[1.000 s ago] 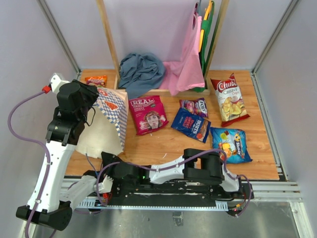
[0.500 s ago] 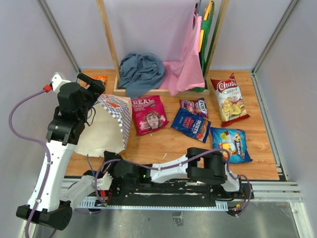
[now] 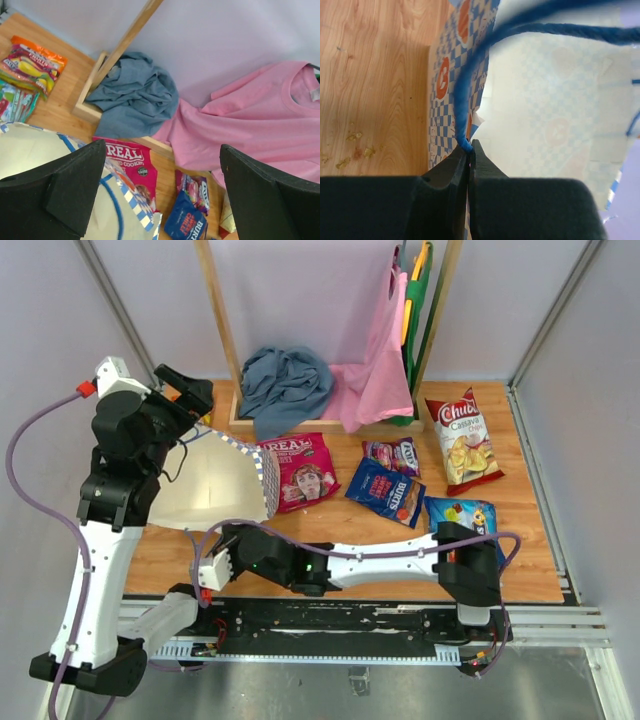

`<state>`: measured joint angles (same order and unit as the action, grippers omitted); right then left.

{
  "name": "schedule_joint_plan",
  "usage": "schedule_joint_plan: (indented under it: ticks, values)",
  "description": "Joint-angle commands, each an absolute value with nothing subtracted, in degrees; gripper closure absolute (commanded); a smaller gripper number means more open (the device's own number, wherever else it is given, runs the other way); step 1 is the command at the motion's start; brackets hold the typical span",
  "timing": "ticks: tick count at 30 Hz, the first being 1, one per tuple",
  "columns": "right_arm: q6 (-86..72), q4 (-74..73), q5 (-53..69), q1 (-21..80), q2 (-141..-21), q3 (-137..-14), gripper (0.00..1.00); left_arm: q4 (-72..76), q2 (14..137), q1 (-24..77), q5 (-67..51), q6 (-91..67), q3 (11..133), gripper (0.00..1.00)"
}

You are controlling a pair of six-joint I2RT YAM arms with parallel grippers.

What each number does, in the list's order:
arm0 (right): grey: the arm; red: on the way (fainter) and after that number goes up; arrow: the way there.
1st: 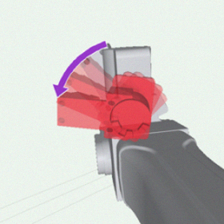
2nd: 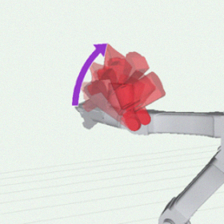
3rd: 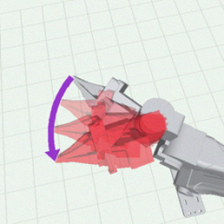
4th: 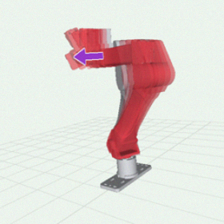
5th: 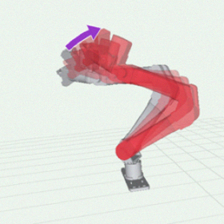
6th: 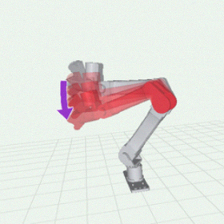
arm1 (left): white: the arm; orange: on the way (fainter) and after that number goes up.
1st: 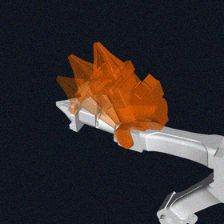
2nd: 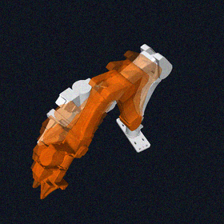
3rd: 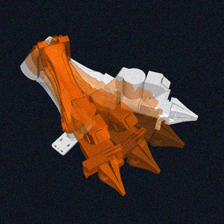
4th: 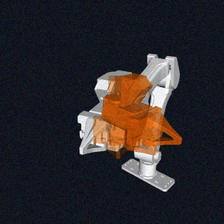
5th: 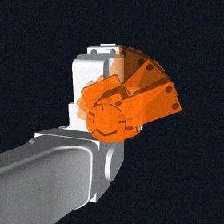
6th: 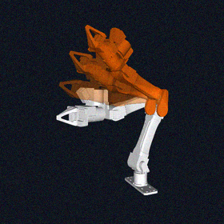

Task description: Take the snacks out of the paper bag

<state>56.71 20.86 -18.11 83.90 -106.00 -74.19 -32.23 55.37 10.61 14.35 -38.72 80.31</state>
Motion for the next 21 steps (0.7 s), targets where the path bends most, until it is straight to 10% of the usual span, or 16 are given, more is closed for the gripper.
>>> schedule_joint_plan:
  ticks: [1, 8, 21]
  values:
    - [45.32, 7.17, -13.41, 82.50, -101.10, -81.66, 0.99, -30.71, 55.11, 10.19, 13.74, -35.20, 83.15, 0.00]
    - [41.16, -7.03, -1.66, 79.59, -97.12, -87.95, 0.99, -31.42, 55.80, 10.19, 18.73, -31.44, 88.15, 0.00]
    - [55.40, -35.96, 61.91, 53.65, -98.04, -100.52, 0.96, -32.05, 56.06, 10.19, 22.04, -28.65, 89.99, 0.00]
